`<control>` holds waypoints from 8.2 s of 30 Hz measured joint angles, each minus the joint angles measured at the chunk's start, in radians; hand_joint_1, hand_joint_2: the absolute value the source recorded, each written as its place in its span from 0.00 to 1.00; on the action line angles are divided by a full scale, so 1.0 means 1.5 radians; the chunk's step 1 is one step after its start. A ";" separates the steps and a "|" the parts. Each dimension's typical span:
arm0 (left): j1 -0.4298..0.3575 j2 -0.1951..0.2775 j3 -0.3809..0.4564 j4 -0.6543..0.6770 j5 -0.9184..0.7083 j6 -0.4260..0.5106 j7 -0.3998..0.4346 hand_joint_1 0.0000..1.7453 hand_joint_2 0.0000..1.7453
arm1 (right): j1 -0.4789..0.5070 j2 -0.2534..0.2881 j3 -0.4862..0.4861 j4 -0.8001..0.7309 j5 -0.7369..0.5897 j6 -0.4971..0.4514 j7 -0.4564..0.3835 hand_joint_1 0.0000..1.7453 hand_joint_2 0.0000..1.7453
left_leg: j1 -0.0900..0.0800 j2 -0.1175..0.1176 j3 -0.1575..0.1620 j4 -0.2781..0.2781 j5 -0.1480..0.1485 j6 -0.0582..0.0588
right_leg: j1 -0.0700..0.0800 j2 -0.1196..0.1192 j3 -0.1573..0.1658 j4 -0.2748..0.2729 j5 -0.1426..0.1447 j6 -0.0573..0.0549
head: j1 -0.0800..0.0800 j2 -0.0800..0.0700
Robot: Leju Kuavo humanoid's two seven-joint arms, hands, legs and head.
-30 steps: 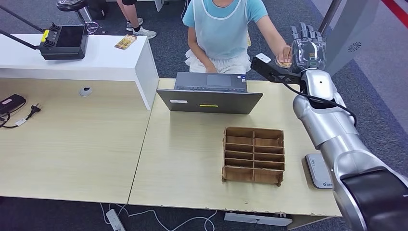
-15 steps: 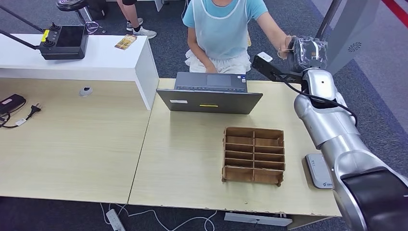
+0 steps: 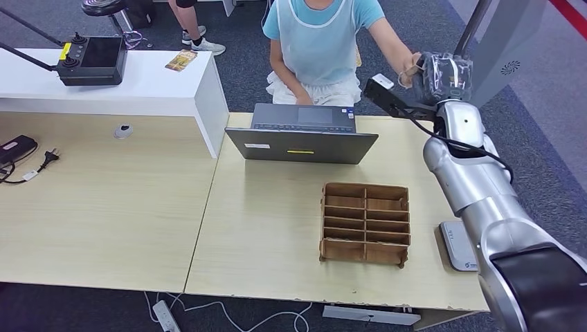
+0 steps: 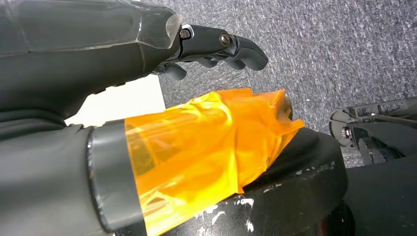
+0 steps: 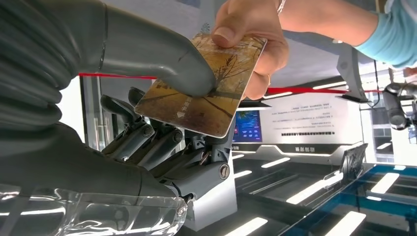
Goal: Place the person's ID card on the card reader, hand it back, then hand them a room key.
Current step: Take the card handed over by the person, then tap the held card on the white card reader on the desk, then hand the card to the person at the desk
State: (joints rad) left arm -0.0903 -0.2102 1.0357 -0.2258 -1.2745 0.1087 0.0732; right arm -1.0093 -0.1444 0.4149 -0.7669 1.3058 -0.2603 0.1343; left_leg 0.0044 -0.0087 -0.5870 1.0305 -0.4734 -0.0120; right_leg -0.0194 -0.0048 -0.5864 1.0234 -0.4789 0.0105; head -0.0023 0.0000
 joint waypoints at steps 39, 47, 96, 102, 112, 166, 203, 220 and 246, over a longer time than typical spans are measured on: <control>0.001 0.000 0.001 0.000 0.020 0.015 0.000 0.00 0.00 | 0.095 0.020 -0.209 -0.250 -0.698 0.216 -0.126 1.00 1.00 | 0.000 0.000 0.000 0.000 0.000 0.000 | 0.000 0.000 0.000 0.000 0.000 0.000 | 0.000 0.000; 0.002 0.000 0.004 0.000 0.036 0.018 0.000 0.00 0.00 | 0.093 -0.035 -0.239 -0.212 -0.829 0.319 -0.131 1.00 1.00 | 0.000 -0.001 0.000 0.000 0.000 0.000 | 0.000 -0.001 0.000 0.000 0.000 0.000 | 0.000 0.000; 0.007 0.009 0.040 0.000 0.052 0.024 -0.021 0.00 0.00 | 0.370 -0.506 -0.176 -0.147 -1.220 0.602 -0.116 1.00 1.00 | 0.000 -0.003 -0.001 0.000 -0.001 0.002 | 0.000 -0.003 0.000 -0.001 0.000 0.001 | 0.000 0.000; 0.006 0.008 0.040 0.000 0.048 0.024 -0.020 0.00 0.00 | 0.416 -0.498 -0.176 -0.144 -1.174 0.577 -0.136 1.00 1.00 | 0.000 -0.003 -0.001 0.000 -0.001 0.002 | 0.000 -0.003 0.000 -0.001 -0.001 0.001 | 0.000 0.000; 0.006 0.008 0.040 0.000 0.044 0.025 -0.018 0.00 0.00 | 0.458 -0.478 -0.177 -0.133 -1.104 0.562 -0.139 1.00 1.00 | 0.000 -0.002 -0.001 0.000 -0.001 0.002 | 0.000 -0.003 0.000 -0.001 -0.001 0.001 | 0.000 0.000; 0.006 0.010 0.039 0.000 0.026 0.024 -0.011 0.00 0.00 | 0.485 -0.391 -0.133 -0.121 -1.003 0.540 -0.125 1.00 1.00 | 0.000 -0.002 -0.001 0.000 -0.001 0.002 | 0.000 -0.003 0.000 -0.001 -0.001 0.001 | 0.000 0.000; 0.006 0.010 0.039 0.000 0.033 0.024 0.000 0.00 0.00 | 0.438 -0.321 -0.130 -0.055 -0.851 0.405 -0.137 1.00 1.00 | 0.000 -0.002 0.000 0.000 -0.001 0.002 | 0.000 -0.002 0.001 -0.001 -0.001 0.001 | 0.000 0.000; 0.008 0.010 0.041 0.000 0.048 0.025 -0.011 0.00 0.00 | 0.513 -0.368 -0.292 -0.241 -0.970 0.506 -0.174 1.00 1.00 | -0.001 -0.002 0.000 0.000 -0.002 0.002 | -0.001 -0.002 0.000 -0.001 -0.001 0.001 | 0.000 0.000; 0.007 0.007 0.042 0.000 0.048 0.021 -0.012 0.00 0.00 | 0.314 -0.271 -0.217 -0.410 -0.818 0.380 -0.217 1.00 1.00 | -0.001 -0.001 -0.001 0.000 -0.001 0.002 | -0.001 -0.001 0.000 0.000 -0.001 0.001 | 0.000 0.000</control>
State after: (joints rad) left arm -0.0804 -0.1991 1.0984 -0.2258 -1.2024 0.1410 0.0553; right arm -0.5386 -0.5505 0.0892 -1.3812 0.0795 0.3095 -0.1909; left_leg 0.0035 -0.0108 -0.5882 1.0307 -0.4749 -0.0095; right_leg -0.0204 -0.0068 -0.5862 1.0233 -0.4802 0.0123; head -0.0027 0.0000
